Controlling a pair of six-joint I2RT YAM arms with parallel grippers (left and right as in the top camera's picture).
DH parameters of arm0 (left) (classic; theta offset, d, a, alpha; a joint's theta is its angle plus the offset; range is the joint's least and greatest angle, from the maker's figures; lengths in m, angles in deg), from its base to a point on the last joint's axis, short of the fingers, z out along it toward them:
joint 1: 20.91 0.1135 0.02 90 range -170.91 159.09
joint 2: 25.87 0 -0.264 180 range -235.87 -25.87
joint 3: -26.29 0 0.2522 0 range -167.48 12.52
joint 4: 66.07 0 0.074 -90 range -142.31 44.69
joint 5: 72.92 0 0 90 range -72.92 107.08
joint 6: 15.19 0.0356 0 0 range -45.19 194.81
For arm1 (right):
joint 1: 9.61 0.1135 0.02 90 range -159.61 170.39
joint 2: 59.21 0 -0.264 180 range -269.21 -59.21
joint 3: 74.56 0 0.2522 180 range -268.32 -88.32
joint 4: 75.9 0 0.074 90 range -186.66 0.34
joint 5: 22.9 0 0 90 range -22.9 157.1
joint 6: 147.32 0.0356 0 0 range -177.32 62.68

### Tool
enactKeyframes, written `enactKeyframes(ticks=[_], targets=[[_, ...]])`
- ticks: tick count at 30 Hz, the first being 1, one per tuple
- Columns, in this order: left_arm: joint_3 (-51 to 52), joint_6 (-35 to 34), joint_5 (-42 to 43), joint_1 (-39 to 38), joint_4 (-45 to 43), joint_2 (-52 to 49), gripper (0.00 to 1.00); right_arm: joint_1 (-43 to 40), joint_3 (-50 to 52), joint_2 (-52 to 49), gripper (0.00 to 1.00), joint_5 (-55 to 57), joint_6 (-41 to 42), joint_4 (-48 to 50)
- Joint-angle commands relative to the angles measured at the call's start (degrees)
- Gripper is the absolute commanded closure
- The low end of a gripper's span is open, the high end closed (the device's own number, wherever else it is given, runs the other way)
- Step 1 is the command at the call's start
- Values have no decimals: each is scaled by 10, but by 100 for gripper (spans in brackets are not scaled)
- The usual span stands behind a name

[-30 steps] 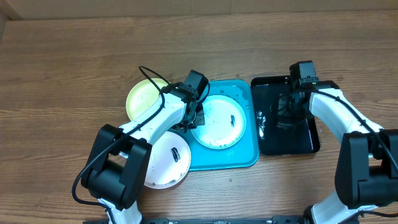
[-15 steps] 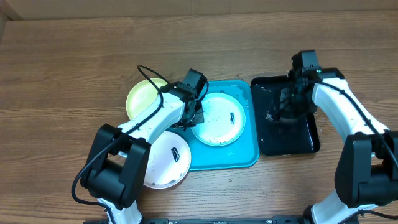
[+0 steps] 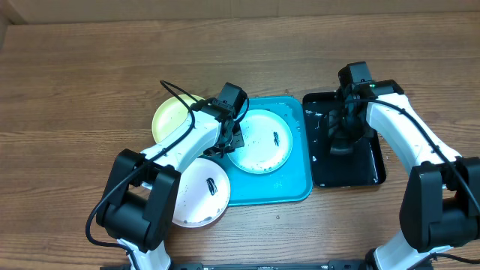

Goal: Clean dirty plates on tray and stack at the side
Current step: 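Grasp the green sponge in the basin with the right gripper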

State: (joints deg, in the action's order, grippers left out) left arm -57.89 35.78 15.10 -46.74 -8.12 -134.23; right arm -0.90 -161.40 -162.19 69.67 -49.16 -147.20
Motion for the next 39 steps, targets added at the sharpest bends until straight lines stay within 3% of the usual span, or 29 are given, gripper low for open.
enactKeyframes(ticks=[1,2,28,39], targets=[[9,-12,-17,3,3,-12,92,0,-11,1,96,12,10,2],[9,-12,-16,3,3,-12,96,0,-11,1,96,12,10,2],[9,-13,-14,3,3,-12,96,0,-48,1,96,-7,3,-29],[9,-13,-10,3,3,-12,96,0,-133,1,96,-18,4,-103]])
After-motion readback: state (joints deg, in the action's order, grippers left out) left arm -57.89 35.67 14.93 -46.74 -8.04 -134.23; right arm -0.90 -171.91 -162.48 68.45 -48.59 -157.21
